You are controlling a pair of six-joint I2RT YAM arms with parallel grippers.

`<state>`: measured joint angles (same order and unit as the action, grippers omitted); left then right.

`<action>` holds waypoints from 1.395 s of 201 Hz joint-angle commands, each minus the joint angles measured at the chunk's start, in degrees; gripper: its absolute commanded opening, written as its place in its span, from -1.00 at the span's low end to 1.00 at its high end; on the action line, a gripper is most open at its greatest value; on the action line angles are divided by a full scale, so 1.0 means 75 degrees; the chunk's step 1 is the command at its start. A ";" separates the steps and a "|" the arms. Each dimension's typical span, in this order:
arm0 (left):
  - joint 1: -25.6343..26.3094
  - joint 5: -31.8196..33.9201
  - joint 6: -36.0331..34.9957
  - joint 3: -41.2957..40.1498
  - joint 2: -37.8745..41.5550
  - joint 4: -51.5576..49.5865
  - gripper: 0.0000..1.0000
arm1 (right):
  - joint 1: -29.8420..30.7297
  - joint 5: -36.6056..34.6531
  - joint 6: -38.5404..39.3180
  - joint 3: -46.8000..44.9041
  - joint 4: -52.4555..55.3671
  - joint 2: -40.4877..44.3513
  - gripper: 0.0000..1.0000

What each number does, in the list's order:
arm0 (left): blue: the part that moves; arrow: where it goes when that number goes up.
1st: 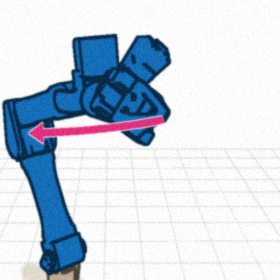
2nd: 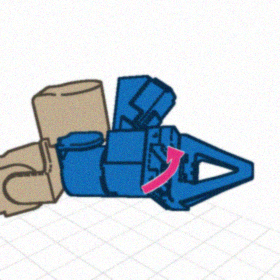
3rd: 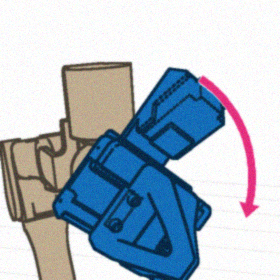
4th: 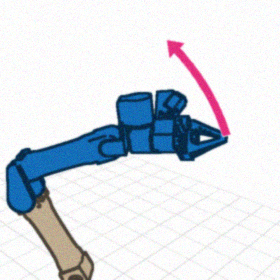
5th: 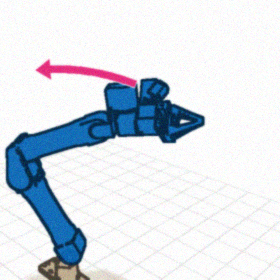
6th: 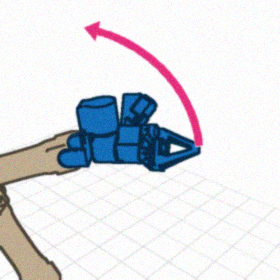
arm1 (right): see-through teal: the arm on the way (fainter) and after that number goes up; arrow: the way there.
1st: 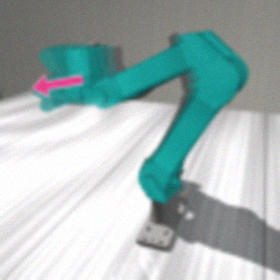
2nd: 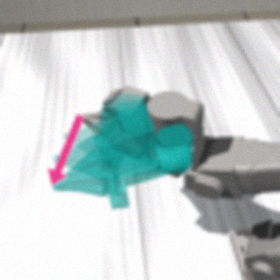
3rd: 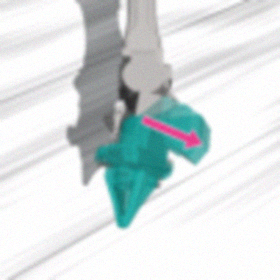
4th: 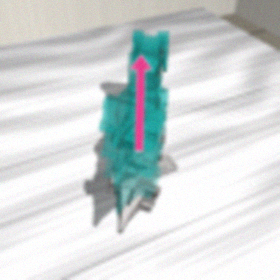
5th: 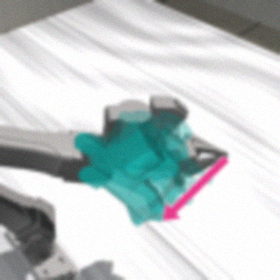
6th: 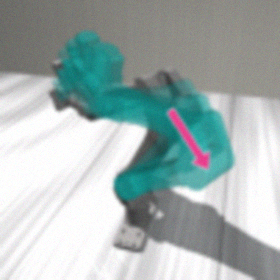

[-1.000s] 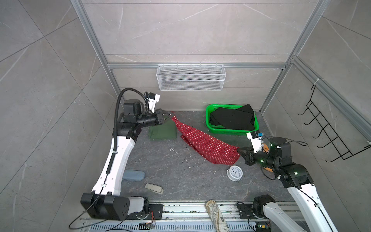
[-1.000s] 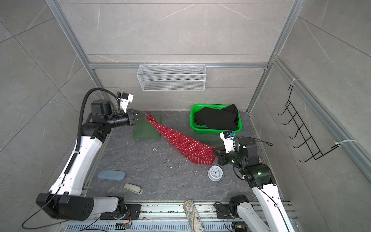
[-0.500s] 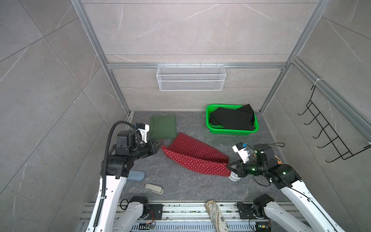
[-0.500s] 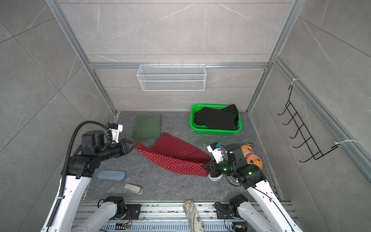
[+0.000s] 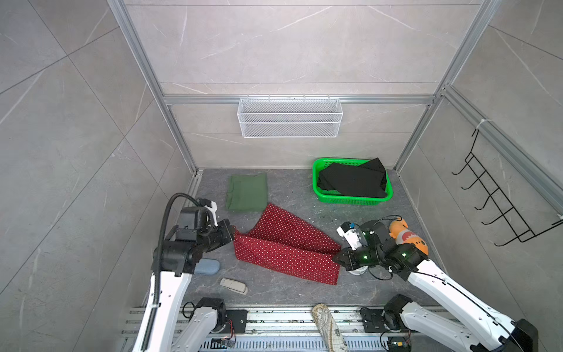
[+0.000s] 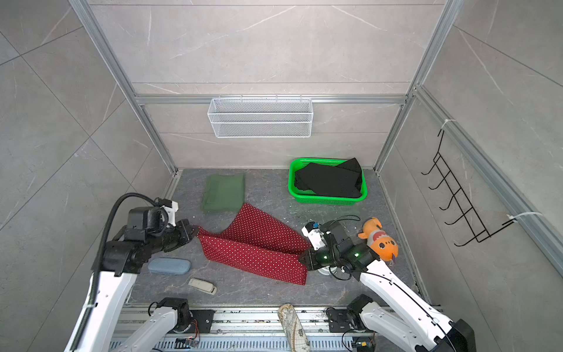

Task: Fold and stack skirts
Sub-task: Fold the skirt at the center of the table.

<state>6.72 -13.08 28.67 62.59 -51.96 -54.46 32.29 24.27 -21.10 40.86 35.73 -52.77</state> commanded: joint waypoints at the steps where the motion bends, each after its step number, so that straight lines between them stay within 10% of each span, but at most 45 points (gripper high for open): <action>1: -0.0041 0.0207 -0.0091 -0.0082 -0.0676 0.1102 -1.00 | 0.0036 -0.1077 -0.0143 -0.0134 -0.0528 -0.0143 -1.00; 111: 0.0046 -0.0677 -0.0312 0.0514 -0.3812 0.3117 -1.00 | 0.0024 -0.3303 -0.0173 -0.0508 -0.1611 -0.1493 -1.00; 280: 0.0662 -0.0178 -0.0345 0.1555 -0.7083 0.4449 -0.80 | -0.0274 -0.3960 -0.0831 -0.0276 -0.2438 -0.3635 -0.91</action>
<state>11.55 -16.10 26.79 71.94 -104.55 -23.97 30.89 -3.29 -26.13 37.56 16.97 -78.74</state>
